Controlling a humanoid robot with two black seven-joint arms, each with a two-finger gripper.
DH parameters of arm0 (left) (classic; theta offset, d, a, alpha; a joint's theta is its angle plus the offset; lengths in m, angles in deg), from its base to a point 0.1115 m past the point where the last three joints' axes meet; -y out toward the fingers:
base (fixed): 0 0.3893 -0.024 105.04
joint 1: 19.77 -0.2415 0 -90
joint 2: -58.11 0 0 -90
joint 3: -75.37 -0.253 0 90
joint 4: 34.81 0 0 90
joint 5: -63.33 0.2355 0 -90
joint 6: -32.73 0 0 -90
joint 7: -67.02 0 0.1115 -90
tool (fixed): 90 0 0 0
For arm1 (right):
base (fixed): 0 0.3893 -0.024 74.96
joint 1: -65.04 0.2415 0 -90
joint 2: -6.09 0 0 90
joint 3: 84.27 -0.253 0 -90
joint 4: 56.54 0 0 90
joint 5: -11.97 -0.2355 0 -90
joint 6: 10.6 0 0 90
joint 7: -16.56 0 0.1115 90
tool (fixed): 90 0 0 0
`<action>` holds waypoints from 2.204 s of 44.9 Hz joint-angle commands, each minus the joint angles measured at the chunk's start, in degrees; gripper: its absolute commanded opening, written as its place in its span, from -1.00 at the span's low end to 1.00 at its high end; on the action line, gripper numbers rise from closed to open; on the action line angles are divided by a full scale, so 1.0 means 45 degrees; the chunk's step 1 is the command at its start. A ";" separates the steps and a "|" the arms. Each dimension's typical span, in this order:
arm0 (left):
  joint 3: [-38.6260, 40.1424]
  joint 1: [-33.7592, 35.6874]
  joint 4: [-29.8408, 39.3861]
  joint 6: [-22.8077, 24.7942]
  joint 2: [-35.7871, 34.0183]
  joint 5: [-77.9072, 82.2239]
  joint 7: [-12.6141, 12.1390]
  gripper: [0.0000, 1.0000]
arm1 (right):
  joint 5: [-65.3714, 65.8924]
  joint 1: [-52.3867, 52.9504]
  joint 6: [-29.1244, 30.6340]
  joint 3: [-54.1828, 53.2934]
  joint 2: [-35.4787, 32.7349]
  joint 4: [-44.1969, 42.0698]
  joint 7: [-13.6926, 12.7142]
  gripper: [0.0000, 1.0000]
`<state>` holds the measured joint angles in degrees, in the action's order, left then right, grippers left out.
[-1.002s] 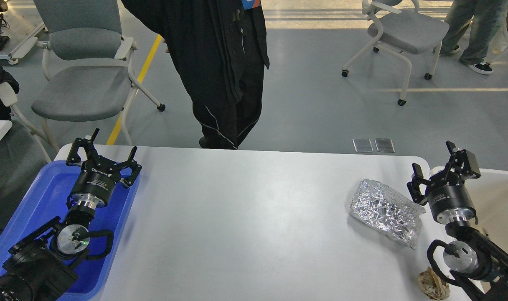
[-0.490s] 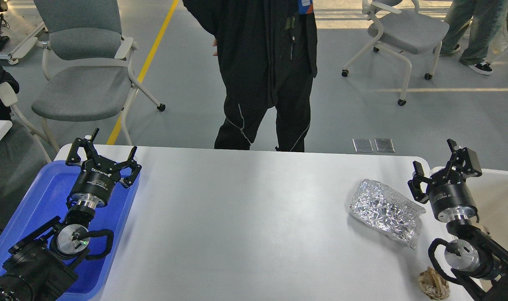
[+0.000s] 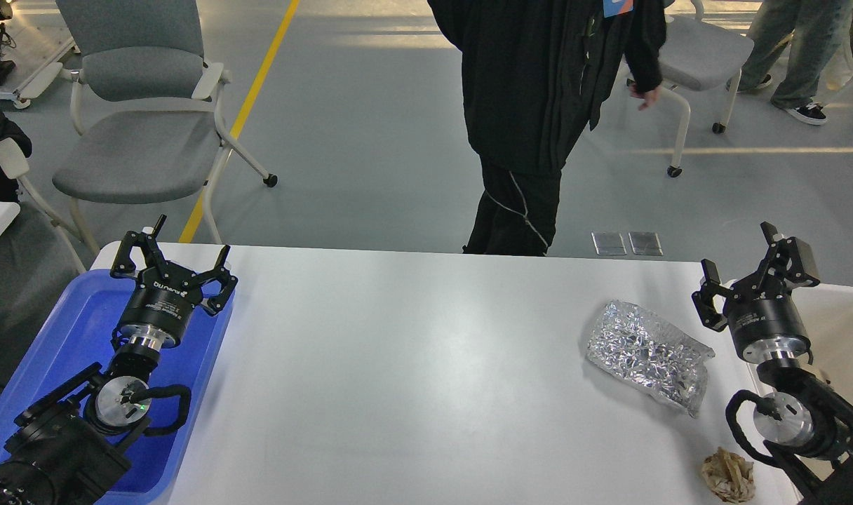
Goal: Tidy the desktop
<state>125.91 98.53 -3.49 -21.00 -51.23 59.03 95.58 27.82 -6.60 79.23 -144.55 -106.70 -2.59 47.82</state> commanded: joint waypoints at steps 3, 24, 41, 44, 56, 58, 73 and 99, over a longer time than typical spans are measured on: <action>-0.0001 0.0000 -0.0007 0.0008 0.0000 -0.0001 0.0000 1.00 | 0.0032 -0.0232 0.0037 0.0250 -0.1047 0.1934 -0.2022 1.00; -0.0040 0.0000 0.0013 0.0105 0.0000 0.0038 0.0000 1.00 | 0.4365 0.0509 0.0075 0.3393 -0.4407 0.4534 -0.5169 1.00; -0.0040 0.0000 0.0013 0.0105 0.0000 0.0058 0.0000 1.00 | 0.7415 0.3770 0.0153 0.8099 -0.6263 0.4086 -0.5521 1.00; -0.0040 0.0019 0.0013 0.0105 0.0000 0.0058 0.0000 1.00 | 0.7395 0.4472 0.0251 0.9114 -0.6458 0.4084 -0.5521 1.00; -0.0040 0.0000 0.0013 0.0105 0.0000 0.0058 0.0000 1.00 | 0.8800 0.7813 0.0251 1.4466 -0.6655 0.3832 -0.5521 1.00; -0.0040 0.0000 0.0013 0.0105 0.0000 0.0058 0.0000 1.00 | 0.9074 0.7951 0.0212 1.5013 -0.6596 0.3501 -0.5521 1.00; -0.0040 0.0000 0.0013 0.0105 0.0000 0.0038 0.0000 1.00 | 0.9544 0.7756 0.0154 1.6792 -0.5112 0.0981 -0.5756 1.00; -0.0040 0.0000 0.0013 0.0105 0.0000 0.0038 0.0000 1.00 | 0.9427 0.6273 -0.0803 1.6676 -0.2593 -0.2299 -0.5736 0.96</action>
<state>125.73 98.52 -3.43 -20.52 -51.23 59.22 95.58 70.21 23.67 77.34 -69.86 -122.35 -5.68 21.96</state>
